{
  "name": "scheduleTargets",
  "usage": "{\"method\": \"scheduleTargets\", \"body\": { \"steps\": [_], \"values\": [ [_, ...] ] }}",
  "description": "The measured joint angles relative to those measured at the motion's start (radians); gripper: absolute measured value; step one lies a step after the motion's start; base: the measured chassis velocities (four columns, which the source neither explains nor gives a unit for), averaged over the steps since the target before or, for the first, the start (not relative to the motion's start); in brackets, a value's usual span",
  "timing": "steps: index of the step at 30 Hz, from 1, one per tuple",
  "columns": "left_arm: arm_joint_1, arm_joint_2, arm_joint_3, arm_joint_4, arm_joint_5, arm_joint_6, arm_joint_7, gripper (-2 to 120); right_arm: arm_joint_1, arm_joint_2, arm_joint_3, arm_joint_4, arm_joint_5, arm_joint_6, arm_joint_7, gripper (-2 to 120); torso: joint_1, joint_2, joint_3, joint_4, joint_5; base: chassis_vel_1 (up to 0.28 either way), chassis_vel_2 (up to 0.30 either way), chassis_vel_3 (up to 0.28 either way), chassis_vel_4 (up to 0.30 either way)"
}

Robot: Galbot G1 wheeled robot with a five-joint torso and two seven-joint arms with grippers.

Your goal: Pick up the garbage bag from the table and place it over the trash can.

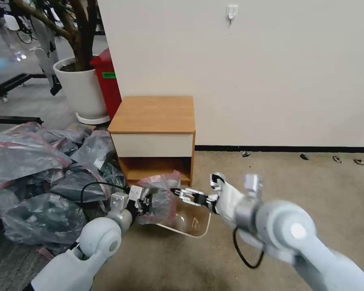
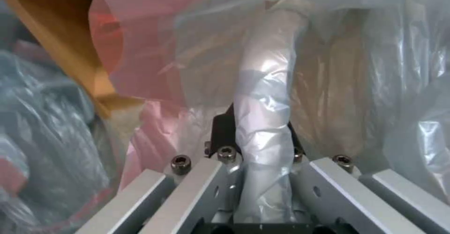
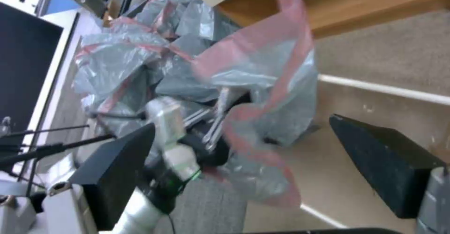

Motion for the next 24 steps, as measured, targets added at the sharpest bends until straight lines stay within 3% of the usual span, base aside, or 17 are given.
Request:
{"method": "scheduleTargets", "body": {
  "steps": [8, 13, 22, 24],
  "values": [
    [0.07, -0.007, -0.054, -0.023, 0.131, -0.088, 0.083, 3, 0.069, 0.071, -0.084, -0.082, 0.007, 0.014, 0.049, 96, 0.0, 0.0, 0.0, -0.0002, -0.0001, 0.0, 0.0, 0.0, 0.0],
    [0.088, -0.01, -0.066, -0.033, 0.154, -0.103, 0.1, 3, 0.087, 0.094, -0.104, -0.123, -0.009, 0.018, 0.055, 95, 0.0, 0.0, 0.0, -0.0001, 0.0, 0.0, 0.0, 0.0, 0.0],
    [0.117, -0.009, -0.082, -0.059, 0.157, -0.119, 0.105, 3, 0.097, 0.112, -0.135, -0.164, -0.051, 0.02, 0.054, 73, 0.0, 0.0, 0.0, -0.0002, 0.0001, 0.0, 0.0, 0.0, 0.0],
    [0.121, -0.008, -0.084, -0.06, 0.157, -0.122, 0.105, 3, 0.094, 0.112, -0.137, -0.164, -0.057, 0.02, 0.053, 61, 0.0, 0.0, 0.0, -0.0001, 0.0001, 0.0, 0.0, 0.0, 0.0]
  ]
}}
